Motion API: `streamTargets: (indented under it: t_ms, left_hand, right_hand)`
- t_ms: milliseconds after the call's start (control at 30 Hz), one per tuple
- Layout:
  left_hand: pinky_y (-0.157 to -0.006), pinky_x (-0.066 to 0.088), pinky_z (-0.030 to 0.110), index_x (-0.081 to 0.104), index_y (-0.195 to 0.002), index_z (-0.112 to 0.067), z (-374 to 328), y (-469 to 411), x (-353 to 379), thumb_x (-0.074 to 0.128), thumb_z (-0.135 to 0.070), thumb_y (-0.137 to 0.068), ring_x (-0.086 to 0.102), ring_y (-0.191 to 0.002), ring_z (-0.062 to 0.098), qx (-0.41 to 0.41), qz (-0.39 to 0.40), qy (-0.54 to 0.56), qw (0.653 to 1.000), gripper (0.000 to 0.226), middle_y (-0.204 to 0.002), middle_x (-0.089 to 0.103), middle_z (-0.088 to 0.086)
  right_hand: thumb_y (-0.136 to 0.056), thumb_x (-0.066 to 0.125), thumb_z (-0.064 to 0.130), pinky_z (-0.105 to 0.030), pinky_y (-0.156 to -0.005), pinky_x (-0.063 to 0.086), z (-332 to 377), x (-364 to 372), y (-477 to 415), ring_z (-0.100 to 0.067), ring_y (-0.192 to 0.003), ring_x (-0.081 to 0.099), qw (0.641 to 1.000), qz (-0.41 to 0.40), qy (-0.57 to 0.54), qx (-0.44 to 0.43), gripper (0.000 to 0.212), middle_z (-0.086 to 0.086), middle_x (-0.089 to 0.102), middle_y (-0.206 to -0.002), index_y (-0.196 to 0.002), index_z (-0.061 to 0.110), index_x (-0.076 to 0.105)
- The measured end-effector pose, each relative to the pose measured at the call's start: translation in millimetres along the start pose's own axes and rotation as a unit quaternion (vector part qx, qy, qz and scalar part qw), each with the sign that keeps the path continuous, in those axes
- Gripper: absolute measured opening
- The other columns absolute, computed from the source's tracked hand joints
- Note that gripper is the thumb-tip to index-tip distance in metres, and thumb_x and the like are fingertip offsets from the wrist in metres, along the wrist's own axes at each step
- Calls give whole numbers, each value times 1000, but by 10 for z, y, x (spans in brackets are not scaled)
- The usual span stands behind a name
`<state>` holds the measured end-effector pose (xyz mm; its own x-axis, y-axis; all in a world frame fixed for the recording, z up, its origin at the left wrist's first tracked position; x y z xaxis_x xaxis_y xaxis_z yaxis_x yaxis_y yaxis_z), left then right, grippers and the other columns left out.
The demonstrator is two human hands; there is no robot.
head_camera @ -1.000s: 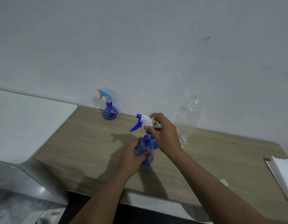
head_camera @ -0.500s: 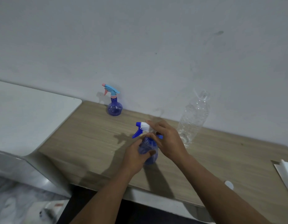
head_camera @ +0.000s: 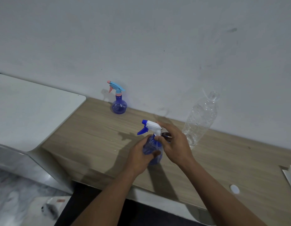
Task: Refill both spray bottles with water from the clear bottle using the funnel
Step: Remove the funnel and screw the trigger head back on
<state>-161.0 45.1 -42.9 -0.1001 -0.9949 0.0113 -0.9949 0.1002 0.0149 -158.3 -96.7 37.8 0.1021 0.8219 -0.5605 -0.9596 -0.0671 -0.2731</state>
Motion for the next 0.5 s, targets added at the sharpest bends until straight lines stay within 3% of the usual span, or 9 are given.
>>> streamTargets:
  t_ms: [167, 333, 400, 500]
  left_hand:
    - [-88, 53, 18, 61, -130, -22, -40, 5, -8, 82, -3, -78, 67, -109, 4, -3, 10, 0, 1000, 59, -115, 73, -13]
    - [-81, 50, 11, 61, -128, -23, -49, 11, -1, 81, 2, -78, 66, -104, -6, 0, 3, -8, 1000, 59, -109, 72, -24]
    - [-82, 52, 15, 61, -129, -21, -41, 7, -3, 80, 4, -78, 66, -106, -3, -5, 3, -6, 1000, 60, -111, 71, -23]
    - [-81, 52, 14, 61, -128, -18, -36, 0, -4, 79, 5, -78, 67, -104, -3, -10, 4, -2, 1000, 58, -113, 73, -13]
  right_hand:
    - [-83, 78, 18, -30, -75, 57, 28, -79, -49, -7, -86, 67, 1000, 1, -3, 20, 37, 14, 69, -96, -105, 42, 59]
    - [-84, 79, 18, -18, -77, 55, 64, -137, -163, -9, -95, 69, 996, 82, 37, 9, 42, 10, 69, -107, -111, 44, 62]
    - [-84, 79, 19, -22, -81, 57, 58, -134, -170, -10, -98, 68, 994, 91, 61, 4, 40, 10, 68, -110, -113, 41, 62]
    - [-84, 79, 23, -38, -82, 59, 45, -119, -164, -14, -94, 67, 993, 87, 73, 17, 28, 9, 68, -101, -103, 36, 62]
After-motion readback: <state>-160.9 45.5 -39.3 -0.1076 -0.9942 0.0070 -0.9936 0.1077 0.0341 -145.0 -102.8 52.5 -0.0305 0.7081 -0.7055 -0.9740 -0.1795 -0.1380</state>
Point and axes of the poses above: each hand's wrist, its own y-axis away from the middle knuckle, its own x-axis out of the palm, z = x × y, the point moved 3 cm from there along -y, towards the middle knuckle
